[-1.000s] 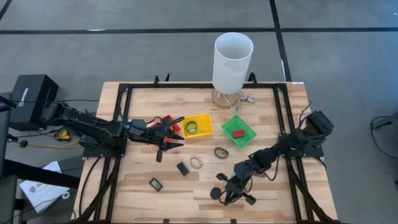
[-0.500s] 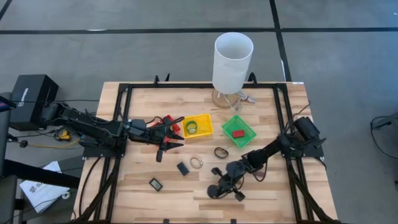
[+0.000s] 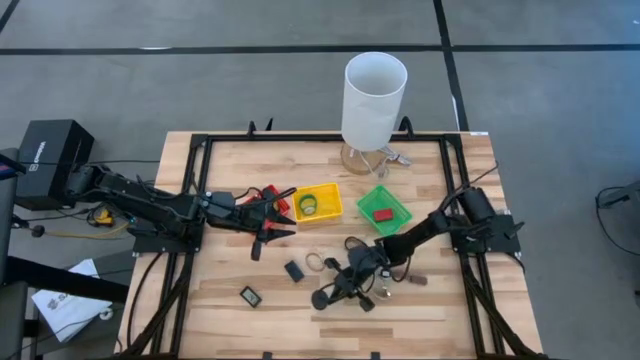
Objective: Pick & Place Office items
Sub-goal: Put the black hourglass into the red basket
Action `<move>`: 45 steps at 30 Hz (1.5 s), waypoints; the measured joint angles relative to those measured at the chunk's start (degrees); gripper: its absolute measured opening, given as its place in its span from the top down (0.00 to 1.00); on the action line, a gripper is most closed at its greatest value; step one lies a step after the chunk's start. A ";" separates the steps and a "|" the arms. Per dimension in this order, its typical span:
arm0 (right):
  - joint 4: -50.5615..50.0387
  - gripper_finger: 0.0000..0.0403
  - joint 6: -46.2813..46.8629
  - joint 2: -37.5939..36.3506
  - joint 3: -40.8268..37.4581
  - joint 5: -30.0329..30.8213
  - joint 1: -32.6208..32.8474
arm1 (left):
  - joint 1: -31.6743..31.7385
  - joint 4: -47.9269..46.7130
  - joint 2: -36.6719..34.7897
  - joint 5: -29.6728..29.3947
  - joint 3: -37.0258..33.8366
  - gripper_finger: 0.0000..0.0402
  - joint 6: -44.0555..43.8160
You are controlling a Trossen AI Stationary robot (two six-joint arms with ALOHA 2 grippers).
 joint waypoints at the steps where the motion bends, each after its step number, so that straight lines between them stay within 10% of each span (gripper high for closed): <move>1: -0.78 1.00 0.00 -0.42 -0.20 -0.05 -0.18 | -0.10 -0.02 0.00 -0.03 0.00 0.73 0.00; 12: -33.99 1.00 -11.70 -16.56 -0.20 1.29 -1.28 | -6.29 6.54 1.28 6.17 0.02 0.73 -0.16; 20: -61.78 1.00 -15.71 -38.37 -1.14 29.60 -1.18 | -9.53 21.55 12.60 6.21 0.08 0.73 4.72; 32: -43.35 1.00 -16.56 -63.45 -22.82 37.31 -10.87 | -11.12 23.09 31.47 6.21 12.91 0.52 1.71; 45: -25.93 1.00 -10.27 -62.99 -30.80 35.98 -11.87 | -15.25 22.03 41.75 5.01 17.05 0.33 1.59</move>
